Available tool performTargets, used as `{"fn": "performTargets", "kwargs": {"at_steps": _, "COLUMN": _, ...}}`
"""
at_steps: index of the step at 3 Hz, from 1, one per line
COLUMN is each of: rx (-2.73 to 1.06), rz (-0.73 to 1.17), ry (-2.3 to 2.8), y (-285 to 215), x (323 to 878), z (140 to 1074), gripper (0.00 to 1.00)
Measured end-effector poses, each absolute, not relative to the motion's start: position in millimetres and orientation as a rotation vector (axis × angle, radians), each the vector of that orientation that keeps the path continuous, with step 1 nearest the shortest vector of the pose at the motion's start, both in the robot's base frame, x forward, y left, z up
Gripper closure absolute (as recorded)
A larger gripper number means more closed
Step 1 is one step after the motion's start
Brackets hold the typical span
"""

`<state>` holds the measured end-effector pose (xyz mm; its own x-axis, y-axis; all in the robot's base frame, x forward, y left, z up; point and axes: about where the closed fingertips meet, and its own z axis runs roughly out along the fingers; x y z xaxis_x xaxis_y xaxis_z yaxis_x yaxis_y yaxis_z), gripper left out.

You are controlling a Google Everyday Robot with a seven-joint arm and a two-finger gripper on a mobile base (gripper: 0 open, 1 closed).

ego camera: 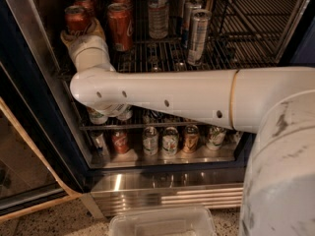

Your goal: Pick coke can from top shelf of fridge

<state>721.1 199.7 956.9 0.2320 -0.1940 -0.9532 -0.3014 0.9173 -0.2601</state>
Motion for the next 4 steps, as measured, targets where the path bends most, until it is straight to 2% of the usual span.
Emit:
{"fn": "performTargets", "kwargs": {"at_steps": 1, "rx": -0.441, "rz": 0.077, "ry": 1.35, "y": 201.6, "x": 726.3, "z": 957.9, "gripper": 0.41}}
{"fn": "performTargets", "kwargs": {"at_steps": 2, "rx": -0.44, "rz": 0.075, "ry": 1.355, "y": 202.0, "x": 727.4, "z": 958.5, "gripper": 0.6}}
{"fn": "performTargets", "kwargs": {"at_steps": 3, "rx": -0.44, "rz": 0.075, "ry": 1.355, "y": 202.0, "x": 727.4, "z": 958.5, "gripper": 0.83}}
{"fn": "performTargets", "kwargs": {"at_steps": 4, "rx": -0.44, "rz": 0.075, "ry": 1.355, "y": 202.0, "x": 727.3, "z": 958.5, "gripper": 1.0}}
